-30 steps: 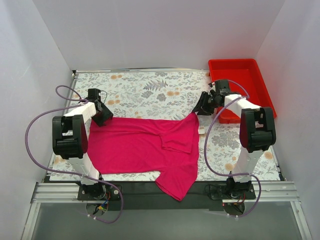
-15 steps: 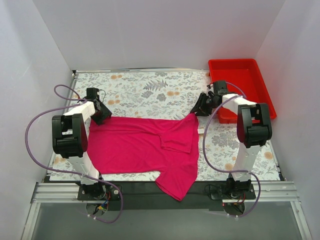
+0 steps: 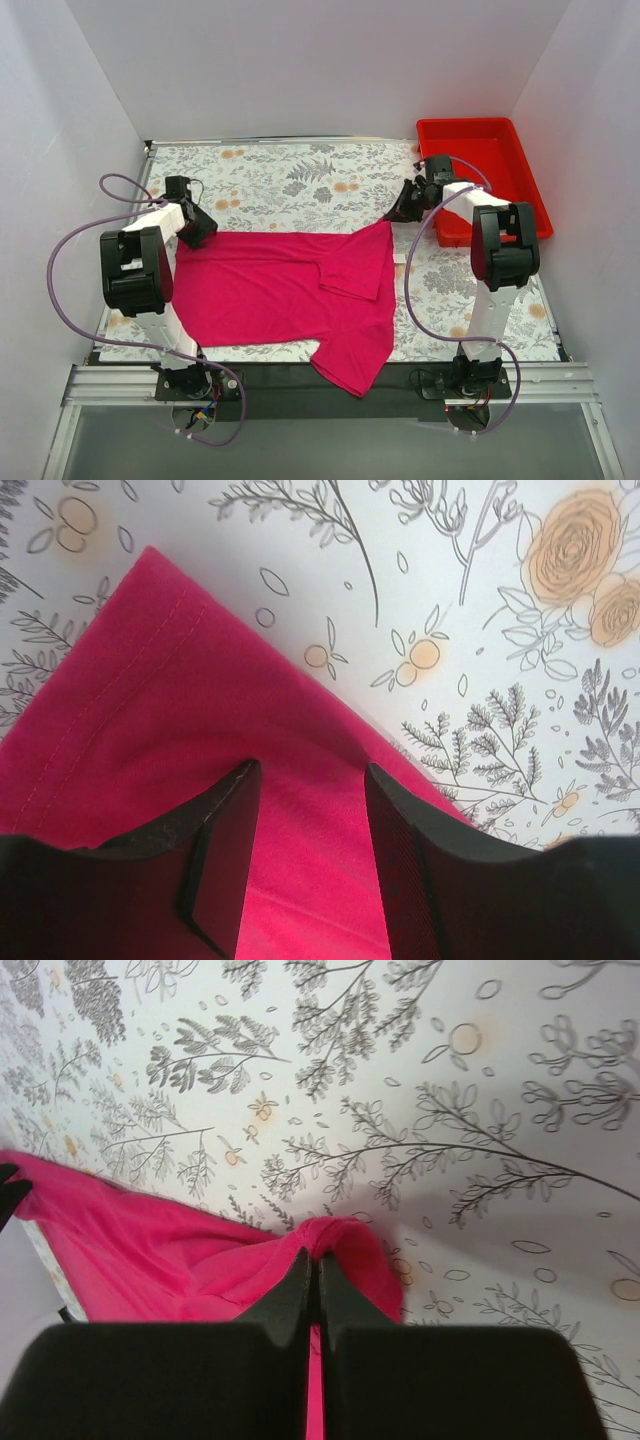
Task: Fold and stack the t-shirts
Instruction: Fold the tshirt
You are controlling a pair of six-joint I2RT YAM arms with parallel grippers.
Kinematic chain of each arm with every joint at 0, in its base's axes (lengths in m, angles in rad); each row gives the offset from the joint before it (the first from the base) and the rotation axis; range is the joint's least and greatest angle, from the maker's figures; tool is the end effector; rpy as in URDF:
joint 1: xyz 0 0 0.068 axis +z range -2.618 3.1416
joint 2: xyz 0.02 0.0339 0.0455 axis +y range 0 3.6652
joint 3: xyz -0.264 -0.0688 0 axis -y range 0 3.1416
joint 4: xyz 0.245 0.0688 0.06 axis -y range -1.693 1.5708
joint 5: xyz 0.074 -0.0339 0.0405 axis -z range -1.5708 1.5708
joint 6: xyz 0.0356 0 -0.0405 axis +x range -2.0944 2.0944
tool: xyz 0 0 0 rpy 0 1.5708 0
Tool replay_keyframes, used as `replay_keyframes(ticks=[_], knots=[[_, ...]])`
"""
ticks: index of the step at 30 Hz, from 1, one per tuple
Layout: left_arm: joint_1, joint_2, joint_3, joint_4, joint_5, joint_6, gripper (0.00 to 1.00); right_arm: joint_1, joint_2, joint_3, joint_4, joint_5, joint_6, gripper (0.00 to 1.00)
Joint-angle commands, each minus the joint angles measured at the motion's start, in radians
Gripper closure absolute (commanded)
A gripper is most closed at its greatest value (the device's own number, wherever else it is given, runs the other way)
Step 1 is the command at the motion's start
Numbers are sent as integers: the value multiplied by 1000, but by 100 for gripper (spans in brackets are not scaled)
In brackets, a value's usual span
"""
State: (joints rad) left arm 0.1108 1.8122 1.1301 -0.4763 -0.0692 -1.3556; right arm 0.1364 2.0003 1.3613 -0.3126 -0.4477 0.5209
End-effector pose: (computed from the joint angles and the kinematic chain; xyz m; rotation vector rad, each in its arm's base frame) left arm 0.3526 0.0417 0.1616 -1.8588 2.0339 -0.2585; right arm 0.4179 0.0729 0.1692 0.3083 2.5665 0.8217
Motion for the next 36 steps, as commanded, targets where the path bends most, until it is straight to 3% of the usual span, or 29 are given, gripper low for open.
replay_keyframes(ticks=[1,9,21,23,27,29,30,32,36], knots=[[35,36,-10,-4,-29,-25,56,-24,-18,33,13,70,-9,99],[35,73,17,11,40,-71,56,-31,18,84,53,86,-33,99],[35,249,230,51,100,-126,53,-69,192,311,81,87,-74,98],[35,262,258,53,108,-114,51,-75,219,358,81,75,-76,93],[35,219,300,53,95,-56,45,-75,200,383,76,38,-90,73],[35,156,295,53,85,-37,33,-73,148,352,67,38,-108,67],[36,133,290,51,82,-27,31,-75,126,338,63,41,-116,62],[35,57,263,45,82,-20,25,-75,53,300,49,38,-131,58],[20,-75,194,16,49,-17,24,-73,-83,152,18,27,-147,56]])
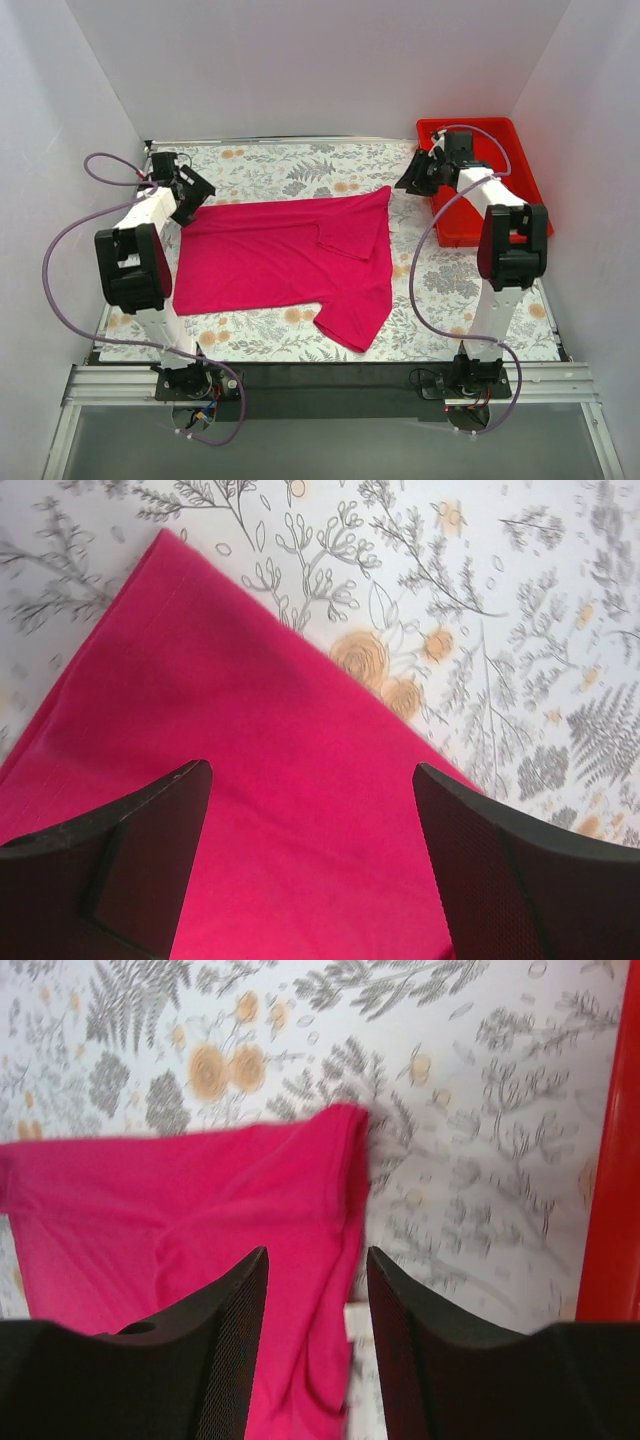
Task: Fold and stack the t-shirts
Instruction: Fold the tshirt
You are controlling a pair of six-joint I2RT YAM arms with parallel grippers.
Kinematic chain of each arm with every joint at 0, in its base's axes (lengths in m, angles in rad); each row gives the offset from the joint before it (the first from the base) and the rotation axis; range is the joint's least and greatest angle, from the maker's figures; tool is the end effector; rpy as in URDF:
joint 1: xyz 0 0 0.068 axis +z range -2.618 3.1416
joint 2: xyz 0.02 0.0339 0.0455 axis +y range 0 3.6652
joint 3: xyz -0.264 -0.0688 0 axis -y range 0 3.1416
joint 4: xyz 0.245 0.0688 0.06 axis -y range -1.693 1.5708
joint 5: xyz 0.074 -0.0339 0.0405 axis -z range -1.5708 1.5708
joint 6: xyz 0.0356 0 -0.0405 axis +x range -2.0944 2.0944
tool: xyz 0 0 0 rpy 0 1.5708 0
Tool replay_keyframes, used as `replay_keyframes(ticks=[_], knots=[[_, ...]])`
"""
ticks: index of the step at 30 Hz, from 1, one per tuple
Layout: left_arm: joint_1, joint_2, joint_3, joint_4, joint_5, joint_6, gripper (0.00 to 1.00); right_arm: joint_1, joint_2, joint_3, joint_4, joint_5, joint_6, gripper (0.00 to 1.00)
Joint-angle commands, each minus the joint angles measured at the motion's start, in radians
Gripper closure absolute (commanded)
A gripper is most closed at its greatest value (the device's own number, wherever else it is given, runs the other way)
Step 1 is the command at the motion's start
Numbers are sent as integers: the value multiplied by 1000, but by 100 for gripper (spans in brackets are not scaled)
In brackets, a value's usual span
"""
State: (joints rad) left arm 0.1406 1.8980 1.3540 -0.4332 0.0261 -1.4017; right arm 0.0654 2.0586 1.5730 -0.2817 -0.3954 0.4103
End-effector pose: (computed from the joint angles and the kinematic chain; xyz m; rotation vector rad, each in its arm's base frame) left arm 0.4029 0.0561 0.1972 -1.8271 1.8950 -0.5024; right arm 0.4634 0.0441 0.2112 0.2071 2.3598 0.6958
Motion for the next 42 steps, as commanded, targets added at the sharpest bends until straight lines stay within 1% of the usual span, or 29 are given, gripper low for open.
replay_keyframes(ticks=[1,3,4,6,7,8,9,11,12,13,14,15,17,19,20,23,25,30,32,35,36,38,40,41,42], knots=[[-19,-184,-45,-33,-48,38,24,2,-167,-86,-25,-26,-39,57],[-54,-259,-90,-56,-51,50,24,14,-253,-154,-48,-17,-50,58],[-76,-286,-107,-62,-52,65,24,19,-282,-224,-54,-16,-53,59],[-175,-353,-153,-79,-67,92,24,36,-366,-299,-60,-14,-51,63],[-212,-372,-165,-90,-83,102,24,40,-417,-383,-60,-16,-47,64],[-249,-388,-179,-94,-89,121,24,46,-440,-421,-59,-23,-42,64],[-327,-407,-211,-98,-92,128,24,60,-460,-462,-59,-39,-35,64],[-402,-450,-242,-93,-100,139,25,71,-514,-571,-56,-45,-27,64],[-470,-461,-271,-91,-101,136,25,79,-529,-608,-47,-63,-19,63],[-493,-476,-289,-87,-92,133,25,80,-560,-643,-12,-75,-5,62],[-522,-481,-306,-75,-83,132,26,82,-571,-712,2,-86,4,61],[-532,-487,-343,-67,-72,129,26,85,-581,-740,21,-97,8,59],[-536,-490,-374,-44,-65,127,27,85,-597,-815,82,-115,27,58],[-536,-484,-407,-30,-78,124,27,88,-595,-852,119,-137,41,56],[-535,-473,-417,-26,-86,122,30,88,-591,-876,151,-141,50,56],[-533,-442,-437,-7,-95,110,33,90,-580,-901,197,-145,61,57],[-532,-421,-443,-4,-91,98,34,93,-562,-906,205,-145,58,60],[-530,-392,-464,2,-84,83,37,102,-526,-878,204,-163,41,75],[-530,-393,-477,8,-86,84,37,105,-514,-861,197,-163,38,79],[-530,-392,-487,10,-94,93,38,109,-505,-843,176,-158,28,90],[-530,-390,-493,8,-97,93,38,117,-506,-835,162,-140,22,98],[-530,-393,-500,4,-100,93,38,132,-522,-780,92,-99,-10,99],[-530,-396,-509,2,-104,95,39,175,-528,-720,0,-5,-40,99],[-530,-398,-512,-1,-104,95,39,197,-525,-656,-28,80,-50,99],[-530,-396,-516,-1,-106,98,39,249,-519,-622,-59,131,-57,99]])
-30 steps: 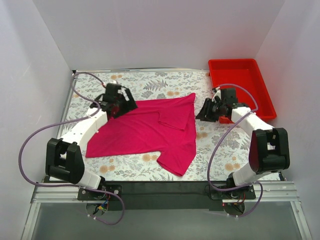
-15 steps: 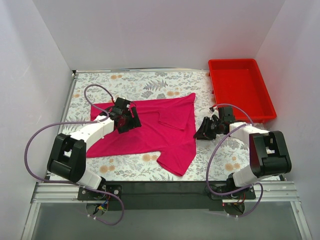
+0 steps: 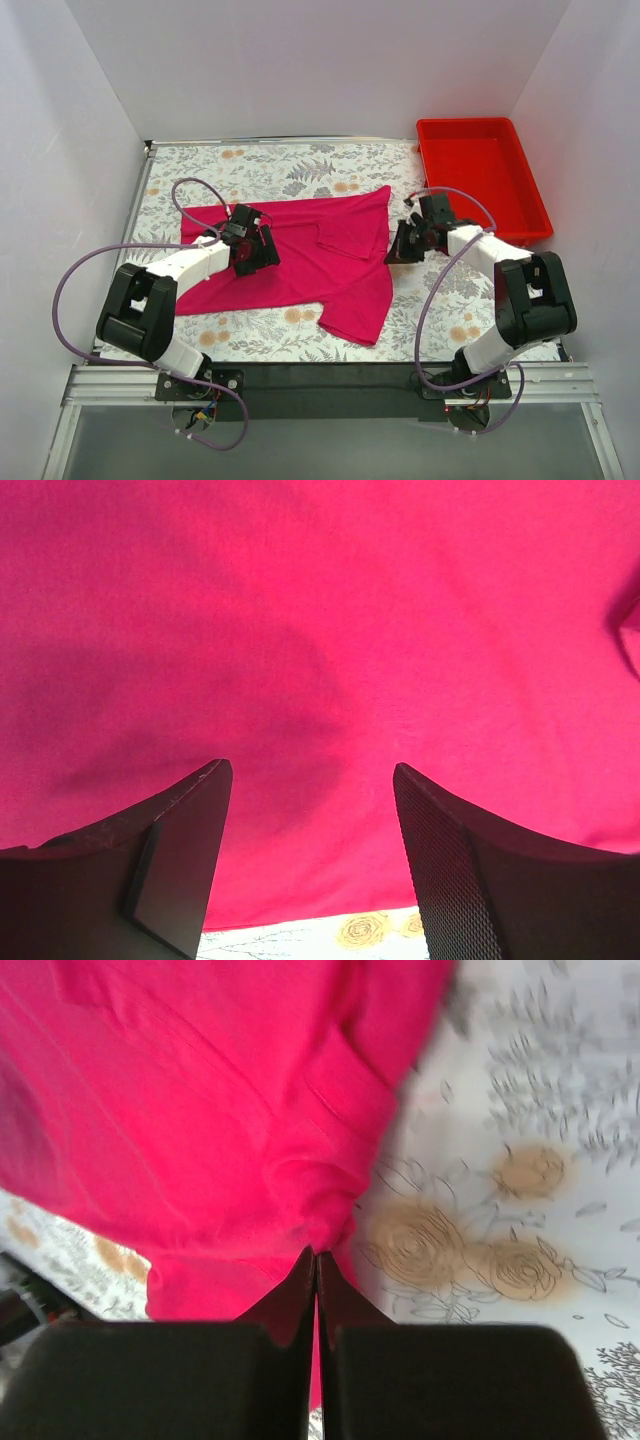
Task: Fold and stack the t-shirts
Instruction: Fold the tshirt
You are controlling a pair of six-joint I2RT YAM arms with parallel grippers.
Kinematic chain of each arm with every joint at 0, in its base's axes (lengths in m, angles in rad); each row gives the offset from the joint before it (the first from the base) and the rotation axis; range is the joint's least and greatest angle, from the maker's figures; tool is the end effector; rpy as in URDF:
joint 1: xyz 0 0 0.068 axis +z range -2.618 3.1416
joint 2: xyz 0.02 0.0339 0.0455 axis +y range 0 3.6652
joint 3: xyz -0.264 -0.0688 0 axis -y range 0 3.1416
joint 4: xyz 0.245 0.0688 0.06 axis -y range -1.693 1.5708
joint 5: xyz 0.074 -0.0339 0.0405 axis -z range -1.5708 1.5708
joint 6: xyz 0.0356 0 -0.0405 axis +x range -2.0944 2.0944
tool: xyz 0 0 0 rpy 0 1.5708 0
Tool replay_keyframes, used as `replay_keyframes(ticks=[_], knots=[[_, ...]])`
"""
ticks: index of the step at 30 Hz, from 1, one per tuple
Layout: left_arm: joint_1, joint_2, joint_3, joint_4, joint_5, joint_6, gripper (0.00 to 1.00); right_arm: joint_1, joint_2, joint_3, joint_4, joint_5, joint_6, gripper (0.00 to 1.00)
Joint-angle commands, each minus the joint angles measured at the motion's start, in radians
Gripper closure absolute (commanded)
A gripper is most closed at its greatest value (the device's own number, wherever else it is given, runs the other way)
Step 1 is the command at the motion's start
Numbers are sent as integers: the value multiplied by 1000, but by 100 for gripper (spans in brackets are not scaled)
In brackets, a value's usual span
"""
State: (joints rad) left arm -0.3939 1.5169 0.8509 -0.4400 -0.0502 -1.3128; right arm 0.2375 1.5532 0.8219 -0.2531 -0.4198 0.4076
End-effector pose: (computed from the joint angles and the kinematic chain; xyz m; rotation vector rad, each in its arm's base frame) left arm 0.2635 -0.1076 0.1750 -1.2406 2.4704 -0.4473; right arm 0.2850 0.0839 0.1698 0.0545 2.6153 0.7773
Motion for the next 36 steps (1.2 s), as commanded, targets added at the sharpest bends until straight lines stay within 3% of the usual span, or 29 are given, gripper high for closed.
replay_keyframes(ticks=[1,5,10,13,14,17,26,36], knots=[[4,-14,-15,4,-31,12,39,103,17,164,-127,209,-61,99],[6,-8,-15,-5,-25,17,39,224,139,356,-308,456,-85,99],[4,-11,-16,-5,-11,18,39,376,298,569,-400,549,-111,99],[6,-8,-18,-3,-5,15,39,454,372,653,-429,552,-141,86],[4,-6,-18,-2,3,14,39,471,390,672,-433,517,-157,78],[4,2,-18,1,10,11,39,525,433,715,-445,439,-205,72],[6,-14,-13,1,24,7,39,445,219,583,-413,340,-207,64],[4,-21,-3,1,36,15,39,339,64,277,-322,216,-263,55]])
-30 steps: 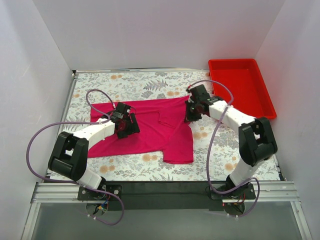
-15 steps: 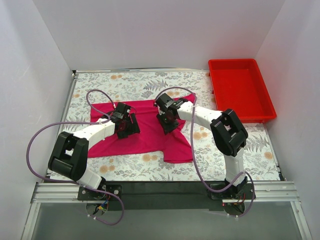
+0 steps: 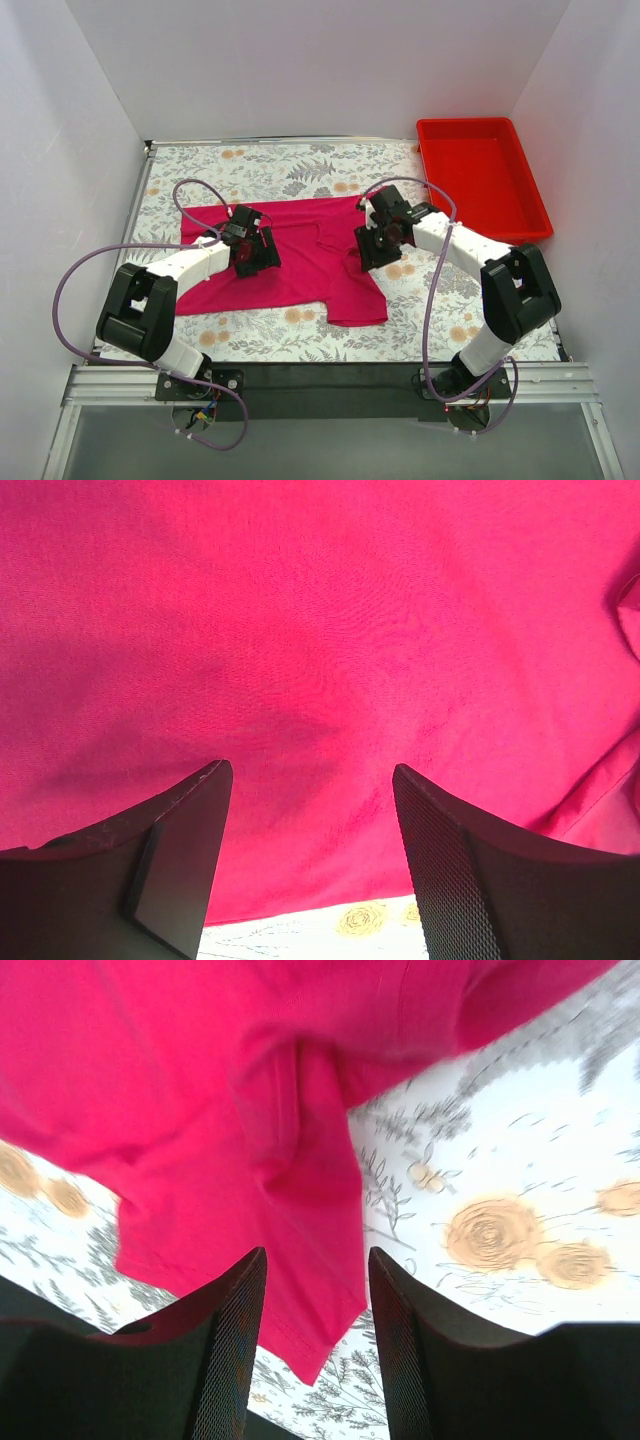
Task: Fold and stack the t-shirts
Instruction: Fold the tshirt
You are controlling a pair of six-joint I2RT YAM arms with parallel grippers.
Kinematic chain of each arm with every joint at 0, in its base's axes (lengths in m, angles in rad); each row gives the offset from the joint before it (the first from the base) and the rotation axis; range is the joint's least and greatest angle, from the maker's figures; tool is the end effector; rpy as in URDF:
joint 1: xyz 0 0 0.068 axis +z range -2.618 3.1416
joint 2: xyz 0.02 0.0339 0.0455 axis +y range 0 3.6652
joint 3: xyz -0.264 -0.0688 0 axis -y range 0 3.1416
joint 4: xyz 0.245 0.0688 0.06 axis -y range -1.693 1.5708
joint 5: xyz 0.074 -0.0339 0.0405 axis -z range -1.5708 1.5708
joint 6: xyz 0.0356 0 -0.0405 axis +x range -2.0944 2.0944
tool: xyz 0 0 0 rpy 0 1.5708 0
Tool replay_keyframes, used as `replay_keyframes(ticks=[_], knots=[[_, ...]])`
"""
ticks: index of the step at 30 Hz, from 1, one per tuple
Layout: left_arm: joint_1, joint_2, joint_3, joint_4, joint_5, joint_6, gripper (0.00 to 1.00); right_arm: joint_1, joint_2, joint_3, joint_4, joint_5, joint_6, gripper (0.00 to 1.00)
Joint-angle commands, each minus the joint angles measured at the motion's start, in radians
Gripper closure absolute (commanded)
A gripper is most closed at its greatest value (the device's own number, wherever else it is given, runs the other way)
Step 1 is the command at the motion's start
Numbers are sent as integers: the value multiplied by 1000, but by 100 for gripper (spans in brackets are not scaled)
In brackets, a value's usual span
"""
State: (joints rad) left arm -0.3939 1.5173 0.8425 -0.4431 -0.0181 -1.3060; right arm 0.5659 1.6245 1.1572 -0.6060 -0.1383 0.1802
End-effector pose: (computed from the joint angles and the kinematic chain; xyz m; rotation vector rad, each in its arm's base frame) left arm 0.2612 -0.1079 0.1724 -1.2348 2.5041 -0.4666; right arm 0.2777 0.1822 0.2243 -0.5634 2.6375 0.4236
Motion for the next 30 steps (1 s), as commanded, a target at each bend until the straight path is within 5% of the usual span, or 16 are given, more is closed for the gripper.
replay_keyframes(ticks=[1,10,17,30], knots=[[4,-22,4,4,6,10,39,11,-12,-95,41,-67,-39,55],[6,-26,0,3,9,21,39,3,26,-185,143,-84,-71,58],[6,-34,-6,-2,-11,25,39,-4,-11,-246,88,-54,-35,99],[7,1,-13,-72,-88,36,40,-52,-305,-339,-328,51,240,98]])
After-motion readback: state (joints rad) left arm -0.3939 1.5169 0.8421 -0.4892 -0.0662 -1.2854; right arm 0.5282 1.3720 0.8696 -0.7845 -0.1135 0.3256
